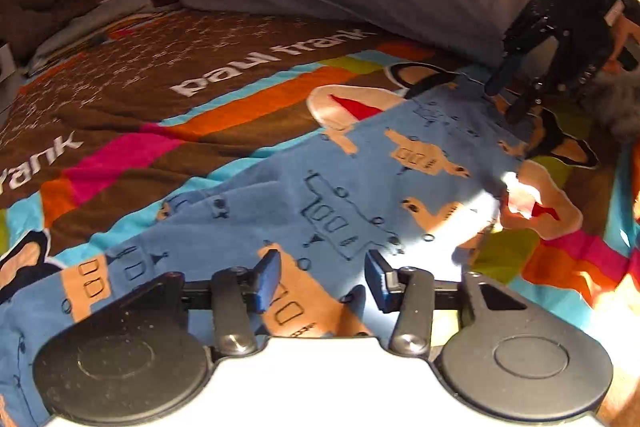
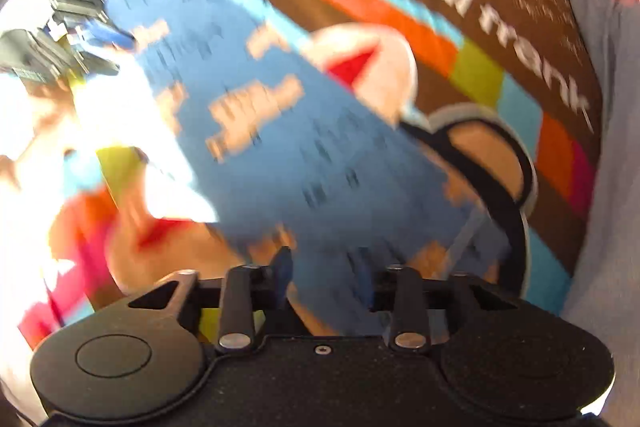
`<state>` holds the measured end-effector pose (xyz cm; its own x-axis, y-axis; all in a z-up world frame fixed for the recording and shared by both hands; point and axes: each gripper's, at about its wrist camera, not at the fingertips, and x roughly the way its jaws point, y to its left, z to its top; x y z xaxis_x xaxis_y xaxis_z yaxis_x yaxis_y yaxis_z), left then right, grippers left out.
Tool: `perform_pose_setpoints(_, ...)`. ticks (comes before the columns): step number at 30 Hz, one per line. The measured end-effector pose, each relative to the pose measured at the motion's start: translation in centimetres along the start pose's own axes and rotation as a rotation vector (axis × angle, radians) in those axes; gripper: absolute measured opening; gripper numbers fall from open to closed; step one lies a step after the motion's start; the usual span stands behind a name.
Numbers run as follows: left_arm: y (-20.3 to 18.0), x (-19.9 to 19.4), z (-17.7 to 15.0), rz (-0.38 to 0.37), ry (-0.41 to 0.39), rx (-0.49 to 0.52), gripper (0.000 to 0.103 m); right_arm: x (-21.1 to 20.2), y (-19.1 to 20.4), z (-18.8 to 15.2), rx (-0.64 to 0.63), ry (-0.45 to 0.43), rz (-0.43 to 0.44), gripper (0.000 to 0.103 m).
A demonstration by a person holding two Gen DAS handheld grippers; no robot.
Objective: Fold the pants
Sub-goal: 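Smooth the folded pants with the right tool and withdraw both tools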
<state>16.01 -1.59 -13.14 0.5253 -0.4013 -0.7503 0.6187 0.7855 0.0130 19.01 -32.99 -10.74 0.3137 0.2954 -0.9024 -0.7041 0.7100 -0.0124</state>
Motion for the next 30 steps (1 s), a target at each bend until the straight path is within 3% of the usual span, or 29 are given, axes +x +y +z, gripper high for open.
perform_pose_setpoints(3, 0.7, 0.9, -0.4, 0.041, 0.065, -0.015, 0.055, 1.7, 1.3, 4.8, -0.03, -0.068, 0.091, 0.051)
perform_pose_setpoints(5, 0.8, 0.9, -0.8, 0.072, 0.072, -0.017, 0.081, 3.0, 1.8, 7.7, -0.027, -0.129, 0.152, 0.057)
perform_pose_setpoints(7, 1.1, 0.6, -0.9, 0.096, 0.055, -0.038, 0.093, 4.4, 2.1, 10.7, 0.001, -0.172, 0.217, 0.066)
perform_pose_setpoints(11, 2.2, 0.6, -1.1, 0.121, 0.082, -0.101, 0.099, 7.7, 3.4, 16.9, -0.008, -0.205, 0.327, 0.066)
perform_pose_setpoints(12, 2.5, 0.9, -1.4, 0.112, 0.103, -0.115, 0.099, 8.7, 3.9, 18.2, -0.026, -0.205, 0.355, 0.064)
perform_pose_setpoints(15, 2.7, 1.1, -2.3, 0.086, 0.112, -0.129, 0.098, 11.3, 4.5, 21.6, -0.049, -0.183, 0.395, 0.044)
perform_pose_setpoints(16, 2.8, 1.0, -2.3, 0.08, 0.112, -0.126, 0.097, 12.2, 4.8, 22.2, -0.067, -0.162, 0.397, 0.033)
perform_pose_setpoints(23, 2.7, 1.1, -2.6, 0.069, 0.106, -0.12, 0.094, 16.2, 5.8, 23.1, -0.101, -0.081, 0.411, 0.03)
perform_pose_setpoints(24, 2.7, 1.1, -2.6, 0.069, 0.106, -0.12, 0.094, 16.3, 5.9, 23.1, -0.107, -0.077, 0.424, 0.026)
perform_pose_setpoints(26, 2.7, 1.2, -2.6, 0.07, 0.106, -0.121, 0.095, 16.4, 6.4, 23.2, -0.148, -0.076, 0.397, 0.001)
perform_pose_setpoints(30, 2.5, 1.2, -2.7, 0.072, 0.105, -0.126, 0.096, 15.3, 5.6, 23.9, -0.13, -0.151, 0.38, 0.0)
